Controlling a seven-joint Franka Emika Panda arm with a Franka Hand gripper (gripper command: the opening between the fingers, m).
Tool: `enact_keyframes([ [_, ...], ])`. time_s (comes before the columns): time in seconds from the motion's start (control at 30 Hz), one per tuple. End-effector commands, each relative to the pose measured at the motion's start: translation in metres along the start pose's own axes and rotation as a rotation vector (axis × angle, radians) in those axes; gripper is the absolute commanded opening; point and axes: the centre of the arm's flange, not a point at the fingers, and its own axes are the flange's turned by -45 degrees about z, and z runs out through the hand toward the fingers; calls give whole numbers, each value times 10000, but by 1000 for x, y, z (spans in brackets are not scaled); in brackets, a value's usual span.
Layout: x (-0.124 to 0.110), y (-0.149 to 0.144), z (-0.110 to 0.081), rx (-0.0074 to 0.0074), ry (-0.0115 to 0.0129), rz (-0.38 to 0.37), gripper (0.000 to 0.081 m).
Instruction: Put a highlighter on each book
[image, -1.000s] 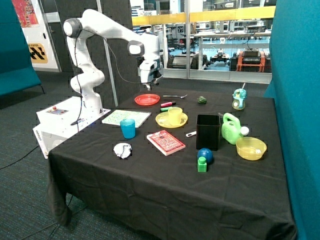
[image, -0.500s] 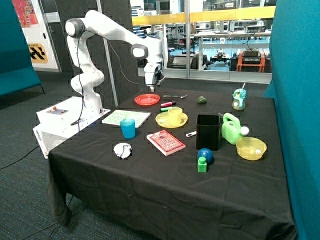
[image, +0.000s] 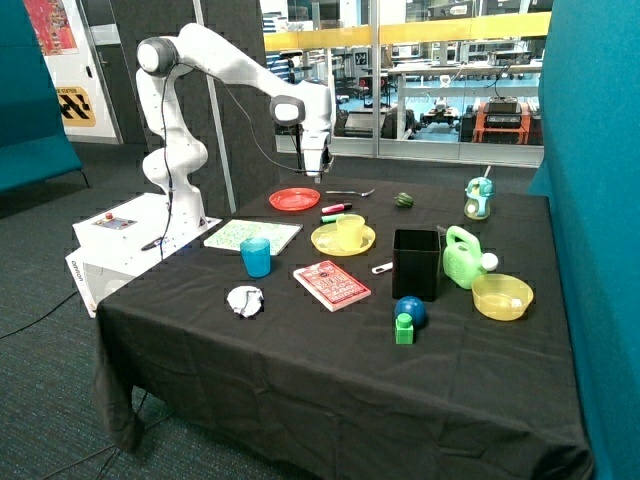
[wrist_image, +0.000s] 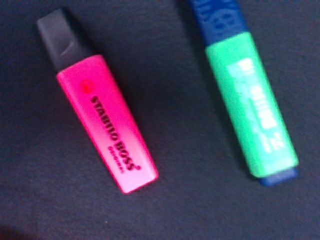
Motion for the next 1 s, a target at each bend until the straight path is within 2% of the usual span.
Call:
enact_keyframes([
  [0.0,9,-12,15,-2,3,-1270,330],
  [0.17,15,-5,27,-2,3,-1663,396],
  [0.5,29,14,52,-2,3,-1641,539],
  [0.77,41,16,68,-2,3,-1804,566],
  [0.97,52,12,71,-2,3,-1989,588],
])
